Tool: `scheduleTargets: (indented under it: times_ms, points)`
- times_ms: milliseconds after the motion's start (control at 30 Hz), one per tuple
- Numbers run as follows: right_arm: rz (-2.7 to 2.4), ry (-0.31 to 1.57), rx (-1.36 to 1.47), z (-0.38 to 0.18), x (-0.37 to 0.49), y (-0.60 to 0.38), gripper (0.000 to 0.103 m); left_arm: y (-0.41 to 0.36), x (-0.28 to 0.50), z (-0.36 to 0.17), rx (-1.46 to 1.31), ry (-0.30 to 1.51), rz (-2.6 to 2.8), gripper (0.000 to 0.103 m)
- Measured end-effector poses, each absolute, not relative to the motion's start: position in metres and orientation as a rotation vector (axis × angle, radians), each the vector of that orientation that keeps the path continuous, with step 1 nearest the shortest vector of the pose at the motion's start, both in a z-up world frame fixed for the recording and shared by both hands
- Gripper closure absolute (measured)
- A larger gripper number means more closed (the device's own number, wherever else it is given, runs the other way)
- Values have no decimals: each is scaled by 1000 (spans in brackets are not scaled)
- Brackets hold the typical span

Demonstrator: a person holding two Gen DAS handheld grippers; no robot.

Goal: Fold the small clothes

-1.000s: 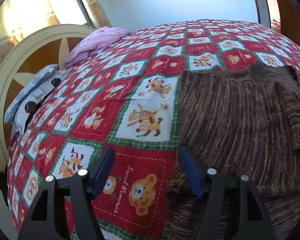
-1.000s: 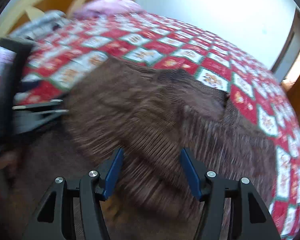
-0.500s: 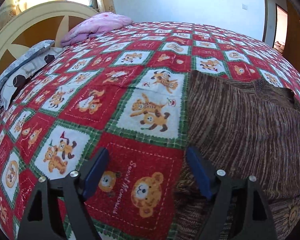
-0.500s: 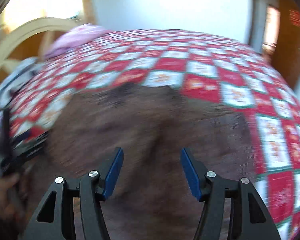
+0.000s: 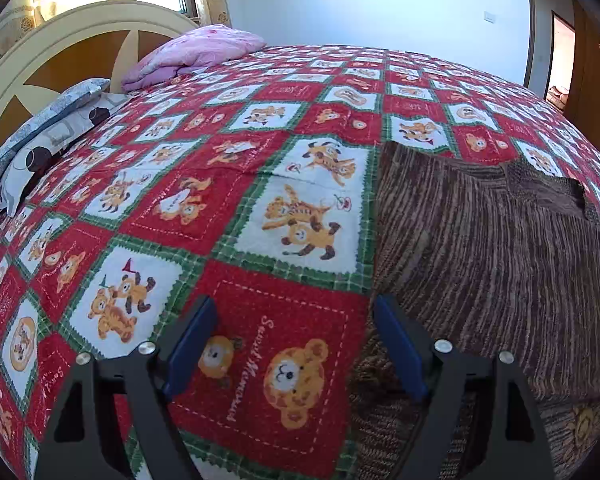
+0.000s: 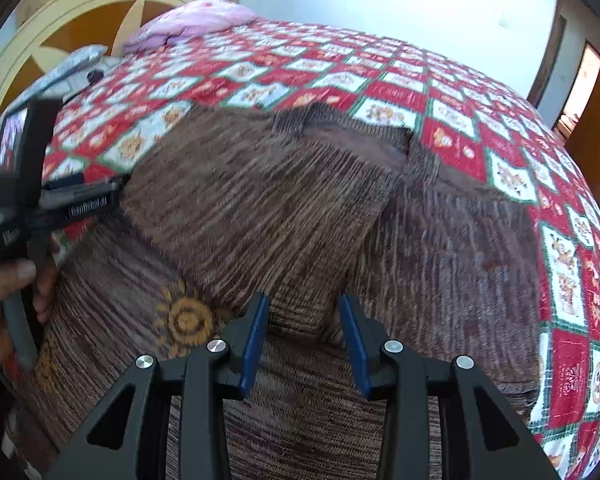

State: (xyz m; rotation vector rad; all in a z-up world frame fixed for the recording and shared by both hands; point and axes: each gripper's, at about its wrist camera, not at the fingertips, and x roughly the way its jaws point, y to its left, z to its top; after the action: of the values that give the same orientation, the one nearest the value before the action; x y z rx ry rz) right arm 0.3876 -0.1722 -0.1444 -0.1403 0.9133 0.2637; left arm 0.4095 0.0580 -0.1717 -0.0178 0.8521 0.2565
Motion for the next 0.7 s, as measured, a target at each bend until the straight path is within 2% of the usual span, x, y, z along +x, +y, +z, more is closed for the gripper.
scheduleTargets:
  times_ms: [333, 533, 600, 700]
  points:
    - [214, 899, -38, -147, 423, -186, 64, 55, 409, -172, -3, 853, 264, 19]
    - [166, 899, -94, -148, 453, -187, 64, 63, 405, -165, -50, 823, 258, 19]
    - [152, 940, -107, -165, 461, -189, 64, 66, 410, -170, -51, 858, 289, 15]
    - [167, 922, -63, -161, 456, -197, 64, 62, 417, -174, -17, 887, 312, 12]
